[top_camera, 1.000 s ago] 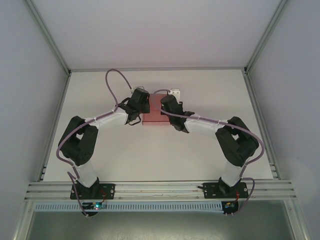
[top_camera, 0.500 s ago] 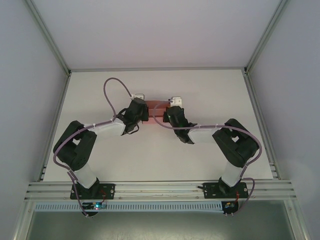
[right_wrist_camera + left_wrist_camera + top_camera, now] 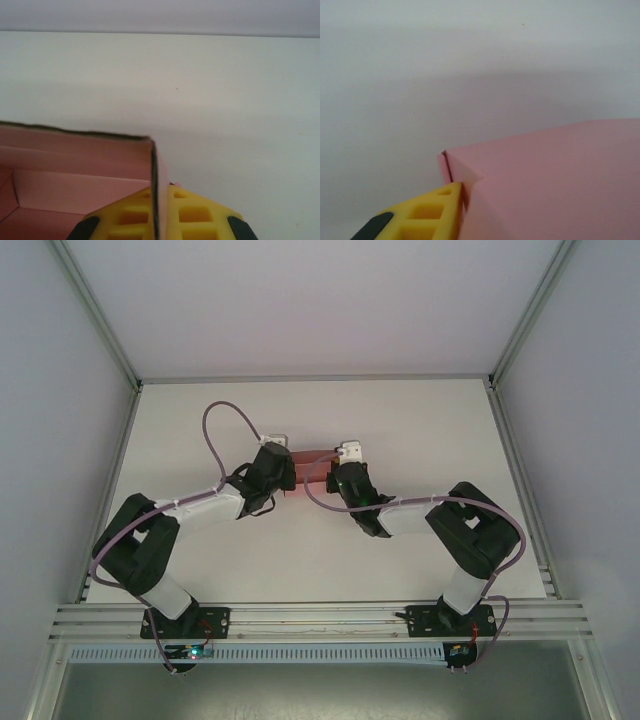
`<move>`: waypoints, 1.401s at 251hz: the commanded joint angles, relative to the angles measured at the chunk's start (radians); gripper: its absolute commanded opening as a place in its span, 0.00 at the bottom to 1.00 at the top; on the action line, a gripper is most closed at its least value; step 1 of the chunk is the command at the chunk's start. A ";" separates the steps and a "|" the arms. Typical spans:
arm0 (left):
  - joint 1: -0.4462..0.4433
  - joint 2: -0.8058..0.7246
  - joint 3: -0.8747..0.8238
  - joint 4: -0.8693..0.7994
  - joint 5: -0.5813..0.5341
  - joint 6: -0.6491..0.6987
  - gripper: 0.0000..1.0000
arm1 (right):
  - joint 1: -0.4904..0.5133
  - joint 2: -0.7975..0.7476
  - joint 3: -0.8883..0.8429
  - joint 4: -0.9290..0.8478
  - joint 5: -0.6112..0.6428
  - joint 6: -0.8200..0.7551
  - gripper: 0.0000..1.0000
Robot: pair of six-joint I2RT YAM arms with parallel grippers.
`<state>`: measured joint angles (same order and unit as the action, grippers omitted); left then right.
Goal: Assemble paper box
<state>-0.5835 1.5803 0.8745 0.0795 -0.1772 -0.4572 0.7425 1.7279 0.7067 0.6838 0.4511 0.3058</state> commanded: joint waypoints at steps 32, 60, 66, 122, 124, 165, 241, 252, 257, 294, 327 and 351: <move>-0.048 -0.138 0.010 -0.113 0.028 -0.003 0.41 | 0.030 -0.023 -0.054 0.001 -0.027 -0.053 0.00; -0.066 -0.204 0.008 -0.193 0.012 -0.006 0.54 | 0.048 -0.021 -0.066 0.007 0.019 -0.070 0.00; -0.067 -0.221 0.012 -0.213 0.010 -0.009 0.57 | 0.052 -0.019 -0.070 0.012 0.028 -0.077 0.00; -0.070 -0.368 0.024 -0.345 -0.020 -0.080 0.91 | 0.082 -0.021 -0.088 0.034 0.071 -0.110 0.00; -0.069 -0.372 0.026 -0.351 -0.027 -0.085 0.93 | 0.083 -0.021 -0.089 0.037 0.070 -0.111 0.00; -0.057 -0.411 0.088 -0.557 -0.215 -0.256 1.00 | 0.093 -0.020 -0.114 0.075 0.069 -0.140 0.00; 0.134 -0.327 0.092 -0.502 0.081 -0.419 1.00 | 0.113 0.011 -0.171 0.180 0.014 -0.217 0.00; 0.151 -0.310 0.075 -0.449 0.131 -0.430 1.00 | 0.119 0.019 -0.171 0.178 0.022 -0.222 0.00; 0.156 -0.304 0.069 -0.426 0.144 -0.441 1.00 | 0.121 0.023 -0.171 0.181 0.022 -0.228 0.00; 0.170 -0.254 0.026 -0.282 0.174 -0.496 1.00 | 0.136 0.035 -0.188 0.198 0.008 -0.270 0.00; 0.178 -0.214 0.033 -0.298 0.181 -0.514 1.00 | 0.139 0.054 -0.203 0.232 0.000 -0.271 0.00; 0.184 -0.186 0.026 -0.309 0.189 -0.518 1.00 | 0.141 0.059 -0.224 0.269 -0.008 -0.258 0.00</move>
<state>-0.4160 1.3670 0.9100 -0.2691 -0.0101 -0.9333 0.8688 1.7435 0.5346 0.9958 0.4870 0.0704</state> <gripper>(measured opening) 0.998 0.048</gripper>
